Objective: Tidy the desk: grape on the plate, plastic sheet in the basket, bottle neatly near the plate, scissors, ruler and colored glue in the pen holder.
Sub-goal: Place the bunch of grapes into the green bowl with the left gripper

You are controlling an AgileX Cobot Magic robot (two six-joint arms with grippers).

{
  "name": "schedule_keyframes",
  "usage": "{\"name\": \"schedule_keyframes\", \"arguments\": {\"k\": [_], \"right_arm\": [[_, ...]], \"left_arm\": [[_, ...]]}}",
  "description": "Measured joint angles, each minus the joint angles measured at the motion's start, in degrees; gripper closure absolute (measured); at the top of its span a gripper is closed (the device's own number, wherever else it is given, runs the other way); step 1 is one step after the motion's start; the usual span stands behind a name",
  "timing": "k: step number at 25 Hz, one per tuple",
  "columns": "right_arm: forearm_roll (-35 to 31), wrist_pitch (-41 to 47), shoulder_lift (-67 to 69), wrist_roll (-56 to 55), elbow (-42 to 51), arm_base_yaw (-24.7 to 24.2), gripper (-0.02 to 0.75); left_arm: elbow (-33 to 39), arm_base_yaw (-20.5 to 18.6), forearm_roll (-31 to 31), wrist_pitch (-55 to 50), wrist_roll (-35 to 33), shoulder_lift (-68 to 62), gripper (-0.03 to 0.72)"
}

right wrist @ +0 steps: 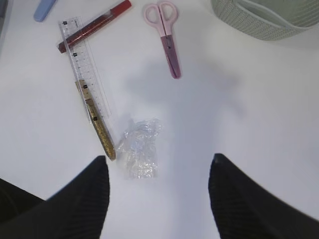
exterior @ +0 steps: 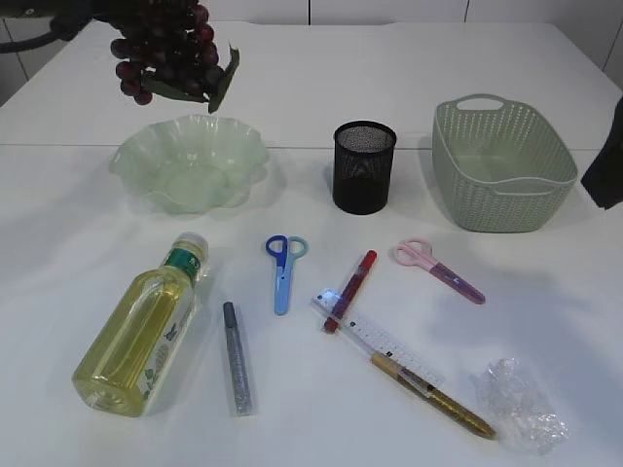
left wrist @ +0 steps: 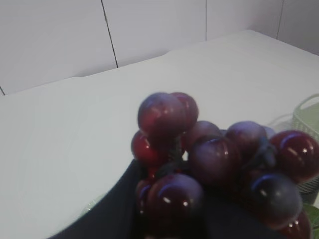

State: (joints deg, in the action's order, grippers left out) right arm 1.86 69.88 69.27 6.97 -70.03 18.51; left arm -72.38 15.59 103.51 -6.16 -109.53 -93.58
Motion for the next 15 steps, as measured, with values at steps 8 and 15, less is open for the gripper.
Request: {"name": "schedule_keyframes", "arguments": {"k": [8,15], "right_arm": [[0.3,0.1,0.0,0.0,0.0,0.0,0.248],[1.3,1.0,0.7,0.0,0.0,0.0,0.247]], "left_arm": [[-10.4,-1.3,0.0,0.0,0.0,-13.3,0.518],[-15.7,-1.5,0.0,0.0,0.0,-23.9,0.518]]}}
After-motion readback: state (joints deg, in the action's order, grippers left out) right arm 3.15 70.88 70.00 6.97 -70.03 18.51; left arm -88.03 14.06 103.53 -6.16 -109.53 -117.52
